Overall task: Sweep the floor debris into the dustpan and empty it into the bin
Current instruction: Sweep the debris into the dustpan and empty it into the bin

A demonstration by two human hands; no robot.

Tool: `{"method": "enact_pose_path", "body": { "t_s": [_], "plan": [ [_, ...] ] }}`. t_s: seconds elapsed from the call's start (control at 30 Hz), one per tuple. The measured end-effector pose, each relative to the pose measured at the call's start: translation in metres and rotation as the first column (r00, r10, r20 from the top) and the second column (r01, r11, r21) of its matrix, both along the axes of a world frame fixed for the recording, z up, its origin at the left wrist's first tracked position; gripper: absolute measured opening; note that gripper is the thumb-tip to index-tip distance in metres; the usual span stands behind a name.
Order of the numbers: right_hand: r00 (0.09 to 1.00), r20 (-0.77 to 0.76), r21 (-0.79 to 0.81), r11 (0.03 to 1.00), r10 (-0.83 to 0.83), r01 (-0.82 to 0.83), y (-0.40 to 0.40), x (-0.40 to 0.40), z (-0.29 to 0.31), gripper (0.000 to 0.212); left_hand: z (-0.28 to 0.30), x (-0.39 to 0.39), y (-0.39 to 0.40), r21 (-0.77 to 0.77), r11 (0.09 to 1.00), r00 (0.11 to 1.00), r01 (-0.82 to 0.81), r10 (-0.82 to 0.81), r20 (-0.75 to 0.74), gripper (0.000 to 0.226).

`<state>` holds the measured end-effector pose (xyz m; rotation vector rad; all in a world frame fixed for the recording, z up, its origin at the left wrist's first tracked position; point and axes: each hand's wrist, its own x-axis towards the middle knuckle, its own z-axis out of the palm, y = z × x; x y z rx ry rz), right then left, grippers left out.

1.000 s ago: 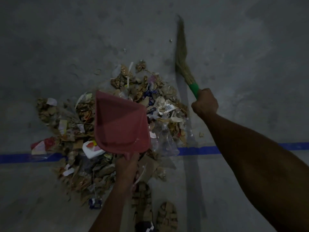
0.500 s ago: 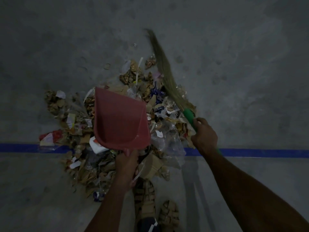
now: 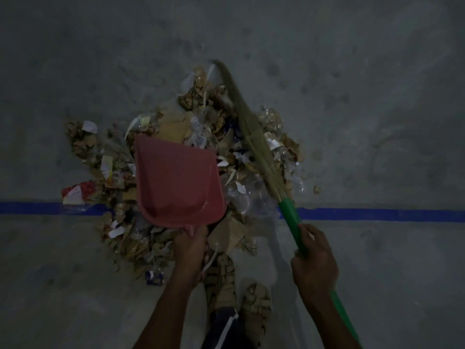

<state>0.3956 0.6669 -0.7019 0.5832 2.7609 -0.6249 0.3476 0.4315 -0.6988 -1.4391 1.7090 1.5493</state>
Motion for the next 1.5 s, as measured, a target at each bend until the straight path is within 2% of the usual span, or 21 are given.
{"method": "enact_pose_path", "body": {
  "t_s": [0.17,0.27,0.37,0.43,0.5,0.57,0.67,0.77,0.9,1.03,1.23,1.37,1.5],
  "plan": [
    [0.985,-0.061,-0.055,0.986,-0.159,0.156,0.004,0.024,0.001,0.077,0.008,0.007,0.000,-0.007,1.000,0.999,0.016,-0.016,0.032,0.027],
    [0.979,-0.075,-0.069,0.980,-0.191,0.186,0.011,0.030,-0.010,0.079,0.008,0.018,0.004,-0.018,0.999,0.998,0.047,-0.047,0.046,0.037],
    [0.978,0.001,-0.069,0.976,-0.209,0.208,0.024,0.033,-0.023,0.076,0.013,0.031,0.011,-0.013,0.998,0.996,0.067,-0.066,0.058,0.033],
    [0.976,0.116,-0.075,0.978,-0.187,0.196,0.035,0.033,-0.033,0.070,0.015,0.044,0.017,0.014,0.998,0.998,0.057,-0.058,0.026,0.031],
    [0.968,0.206,-0.081,0.984,-0.140,0.159,0.042,0.035,-0.038,0.063,0.015,0.059,0.021,0.016,0.999,1.000,0.030,-0.030,-0.006,0.033],
    [0.974,0.218,-0.120,0.989,-0.056,0.084,0.044,0.039,-0.039,0.061,0.017,0.075,0.022,0.012,1.000,1.000,0.020,-0.020,-0.006,0.031],
    [0.984,0.174,-0.163,0.985,-0.022,0.051,0.046,0.049,-0.035,0.063,0.021,0.105,0.027,0.021,1.000,0.999,-0.020,0.019,0.048,0.035],
    [0.998,0.046,-0.212,0.976,-0.041,0.050,0.047,0.065,-0.027,0.068,0.025,0.131,0.028,0.028,0.999,0.997,-0.018,0.016,0.069,0.042],
    [0.999,-0.043,-0.238,0.971,-0.031,0.020,0.049,0.092,-0.017,0.072,0.020,0.177,0.023,0.026,0.999,0.994,-0.032,0.029,0.102,0.043],
    [0.992,-0.097,-0.272,0.957,0.074,-0.098,0.044,0.101,-0.013,0.074,0.019,0.210,0.029,0.021,0.998,0.987,-0.060,0.057,0.148,0.031],
    [0.937,-0.099,-0.318,0.882,0.335,-0.349,0.032,0.103,-0.018,0.076,0.016,0.242,0.038,0.056,0.991,0.977,-0.118,0.106,0.184,0.025],
    [0.821,-0.090,-0.294,0.773,0.563,-0.562,0.031,0.114,-0.013,0.076,0.023,0.281,0.051,0.105,0.987,0.972,-0.124,0.099,0.213,0.016],
    [0.712,-0.092,-0.234,0.679,0.697,-0.696,0.033,0.127,-0.004,0.073,0.038,0.331,0.066,0.155,0.981,0.971,-0.114,0.078,0.226,0.029]
  ]
}}
